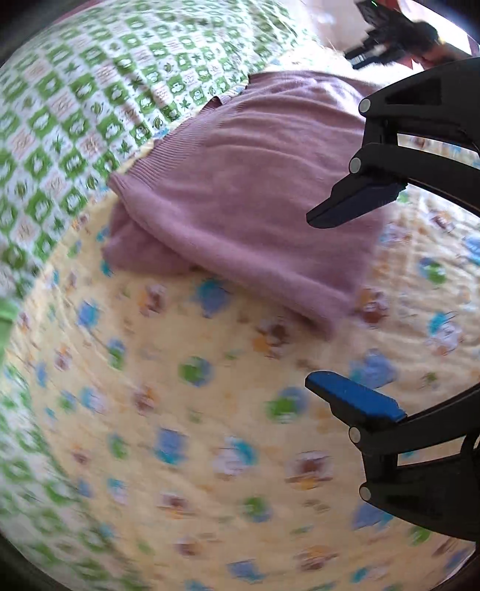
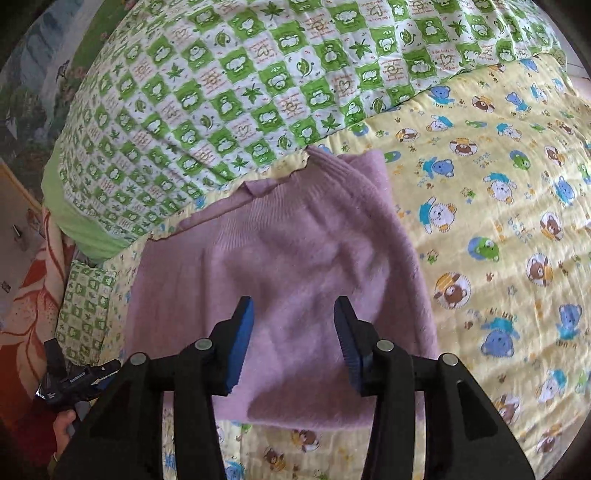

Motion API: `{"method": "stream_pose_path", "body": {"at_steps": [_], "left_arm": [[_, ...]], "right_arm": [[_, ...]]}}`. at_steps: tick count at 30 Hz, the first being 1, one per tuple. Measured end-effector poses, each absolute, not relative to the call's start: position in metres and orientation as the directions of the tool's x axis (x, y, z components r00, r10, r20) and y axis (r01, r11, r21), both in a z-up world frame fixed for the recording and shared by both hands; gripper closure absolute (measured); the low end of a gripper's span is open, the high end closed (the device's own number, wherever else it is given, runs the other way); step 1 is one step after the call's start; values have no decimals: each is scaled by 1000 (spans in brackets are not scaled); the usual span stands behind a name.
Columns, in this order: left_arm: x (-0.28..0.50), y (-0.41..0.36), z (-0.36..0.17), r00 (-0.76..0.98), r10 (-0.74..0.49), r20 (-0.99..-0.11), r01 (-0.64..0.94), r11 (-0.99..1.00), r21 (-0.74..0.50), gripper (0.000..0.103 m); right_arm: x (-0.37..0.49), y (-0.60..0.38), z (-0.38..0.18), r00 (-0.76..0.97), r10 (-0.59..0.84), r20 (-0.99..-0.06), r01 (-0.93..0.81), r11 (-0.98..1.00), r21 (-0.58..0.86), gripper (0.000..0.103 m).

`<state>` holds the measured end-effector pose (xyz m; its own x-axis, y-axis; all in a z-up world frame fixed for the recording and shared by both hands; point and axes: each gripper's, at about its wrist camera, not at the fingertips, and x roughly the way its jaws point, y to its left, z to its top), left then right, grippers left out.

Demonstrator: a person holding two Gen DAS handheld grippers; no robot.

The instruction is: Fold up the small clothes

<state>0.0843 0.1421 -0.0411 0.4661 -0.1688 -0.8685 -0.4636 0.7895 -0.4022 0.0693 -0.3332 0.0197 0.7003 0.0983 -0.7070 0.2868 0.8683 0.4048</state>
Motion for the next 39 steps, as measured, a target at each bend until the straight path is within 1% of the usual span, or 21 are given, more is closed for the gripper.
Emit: {"method": "stream_pose_path", "body": {"at_steps": [4,6,8,13,18,19,20,21,22,23,27,30,32,35,37,39], "left_arm": [[75,136,-70,430,-253,-867,-527,709,-468,22],[75,132,-77,441,-279,-853,-543,674,-501,21],[77,129,-77,461,-269,-845,-545,666,-509,20],[96,130,-82,506,-268,-820,-568,612,-550,20],[106,134,-84,541,-226,-810,-601,569,-560,23],[109,134,-83,543,-221,-810,-602,570,-559,25],[111,134,-82,543,-220,-810,-599,576,-557,35],[114,133,-81,542,-223,-810,-590,586,-556,51],[117,132,-80,541,-233,-808,-577,596,-558,61],[121,131,-79,539,-246,-806,-561,609,-561,82],[130,115,-52,553,-200,-809,-492,705,-511,87],[140,82,-18,596,-205,-776,-361,795,-488,88],[149,51,8,634,-275,-723,-224,829,-512,88],[163,0,33,634,-378,-675,-51,850,-524,89],[170,-34,37,608,-447,-656,50,847,-530,89],[174,-68,33,566,-487,-665,128,849,-512,89]], "right_arm": [[56,-313,7,677,132,-724,286,860,423,56],[52,-307,1,661,146,-736,288,857,428,56],[49,-301,-4,647,162,-745,284,856,433,56],[44,-290,-5,635,173,-753,269,865,425,56],[43,-286,-4,629,175,-757,268,866,423,56],[43,-286,-4,627,175,-759,268,866,421,56],[43,-286,-5,626,176,-760,269,866,422,56],[43,-286,-5,623,178,-762,270,865,423,56],[43,-287,-7,620,179,-764,274,863,424,56],[44,-288,-8,617,180,-766,277,862,425,56],[43,-291,-12,614,164,-772,287,865,412,56],[43,-294,-11,623,163,-765,285,863,417,56],[45,-298,-8,630,164,-759,284,861,422,56],[48,-306,-2,645,171,-745,274,858,434,56],[50,-315,5,662,168,-731,274,853,444,56],[53,-326,11,677,157,-720,281,848,449,56]]}}
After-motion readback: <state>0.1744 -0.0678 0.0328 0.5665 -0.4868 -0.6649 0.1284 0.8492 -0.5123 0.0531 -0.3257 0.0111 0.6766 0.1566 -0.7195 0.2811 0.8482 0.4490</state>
